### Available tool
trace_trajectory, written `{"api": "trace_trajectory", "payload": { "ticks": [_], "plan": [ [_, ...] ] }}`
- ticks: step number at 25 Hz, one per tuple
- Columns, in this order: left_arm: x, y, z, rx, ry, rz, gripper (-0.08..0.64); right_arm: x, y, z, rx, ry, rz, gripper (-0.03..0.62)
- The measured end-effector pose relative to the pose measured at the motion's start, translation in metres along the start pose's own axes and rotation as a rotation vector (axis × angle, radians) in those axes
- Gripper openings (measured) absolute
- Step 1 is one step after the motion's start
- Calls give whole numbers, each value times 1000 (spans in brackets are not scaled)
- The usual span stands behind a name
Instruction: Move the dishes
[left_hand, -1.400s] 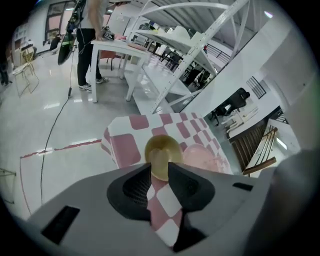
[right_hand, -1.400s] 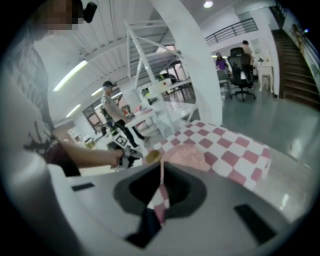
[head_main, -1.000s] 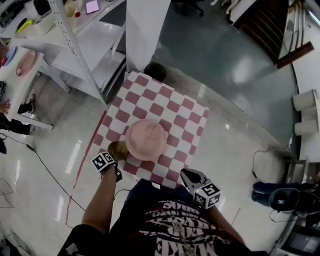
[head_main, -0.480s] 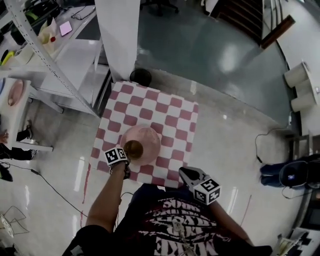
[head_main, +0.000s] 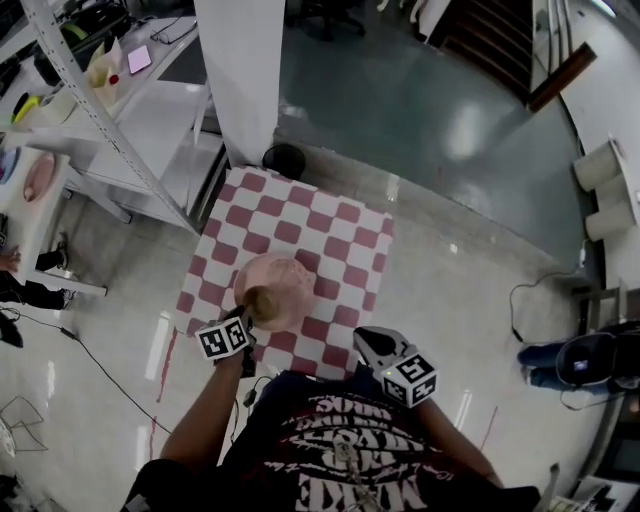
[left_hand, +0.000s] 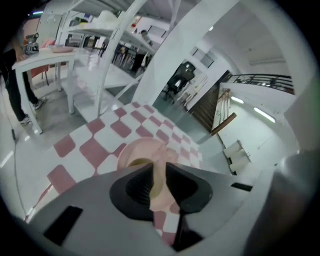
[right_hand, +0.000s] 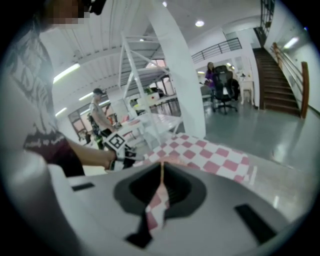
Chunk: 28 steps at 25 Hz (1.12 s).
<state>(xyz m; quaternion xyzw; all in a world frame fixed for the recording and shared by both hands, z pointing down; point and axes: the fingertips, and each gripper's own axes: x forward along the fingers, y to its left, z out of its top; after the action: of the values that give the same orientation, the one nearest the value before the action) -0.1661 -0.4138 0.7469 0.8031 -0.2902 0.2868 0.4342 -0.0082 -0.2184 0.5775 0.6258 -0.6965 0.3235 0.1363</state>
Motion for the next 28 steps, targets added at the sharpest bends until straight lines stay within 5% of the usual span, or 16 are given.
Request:
{"api": "trace_trajectory", "payload": {
  "ticks": [2, 5, 10, 14, 18, 23, 28],
  "plan": [
    [-34, -50, 32, 97, -157, -75, 35, -1, 0, 24, -85, -55, 24, 41],
    [-91, -136, 77, 331, -393, -117, 29, -11, 5, 67, -187, -154, 100, 37],
    [-174, -255, 115, 581, -669, 0, 29, -52, 21, 136, -268, -278, 287, 35],
    [-237, -310, 122, 571, -825, 137, 29, -82, 45, 171, -320, -369, 463, 35],
    [-260, -326, 87, 484, -858, 231, 29, -97, 54, 178, -352, -379, 564, 35],
    [-290, -325, 44, 445, -907, 437, 29, -106, 76, 183, -365, -419, 671, 35],
    [-315, -335, 19, 443, -950, 462, 29, -128, 102, 167, -385, -421, 709, 35]
  ]
}}
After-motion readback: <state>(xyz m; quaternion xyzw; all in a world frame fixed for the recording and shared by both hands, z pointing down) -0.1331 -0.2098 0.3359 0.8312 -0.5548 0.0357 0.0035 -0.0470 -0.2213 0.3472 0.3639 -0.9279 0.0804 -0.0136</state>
